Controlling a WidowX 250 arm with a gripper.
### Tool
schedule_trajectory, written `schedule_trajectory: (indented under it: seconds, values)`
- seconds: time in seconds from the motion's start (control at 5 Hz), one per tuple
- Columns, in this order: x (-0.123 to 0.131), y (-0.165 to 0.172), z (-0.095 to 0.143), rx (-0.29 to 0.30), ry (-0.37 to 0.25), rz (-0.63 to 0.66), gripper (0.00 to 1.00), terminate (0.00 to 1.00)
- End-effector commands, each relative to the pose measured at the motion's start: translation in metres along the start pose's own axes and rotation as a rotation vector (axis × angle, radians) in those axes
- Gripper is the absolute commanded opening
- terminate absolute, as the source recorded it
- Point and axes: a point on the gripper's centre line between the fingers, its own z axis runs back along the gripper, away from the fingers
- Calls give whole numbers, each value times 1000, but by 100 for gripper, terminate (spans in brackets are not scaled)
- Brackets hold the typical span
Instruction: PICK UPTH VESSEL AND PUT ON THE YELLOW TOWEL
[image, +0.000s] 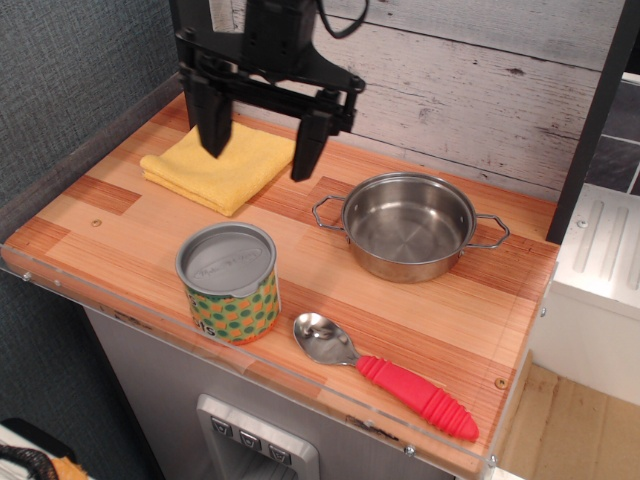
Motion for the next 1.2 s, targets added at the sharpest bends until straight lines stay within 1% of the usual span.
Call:
schedule_trajectory:
  seconds: [0.0, 0.2, 0.4, 0.6, 0.8, 1.0]
  values:
    - [16, -59, -11, 9, -63, -407, 100, 0]
    - [21, -80, -19, 7, -110, -570, 100, 0]
    - [21, -96, -31, -35, -125, -743, 100, 0]
    - [22, -103, -36, -45, -82, -810, 100, 0]
    - [21, -109, -44, -58, -77, -830, 100, 0]
    - [19, -117, -53, -72, -104, -858, 100, 0]
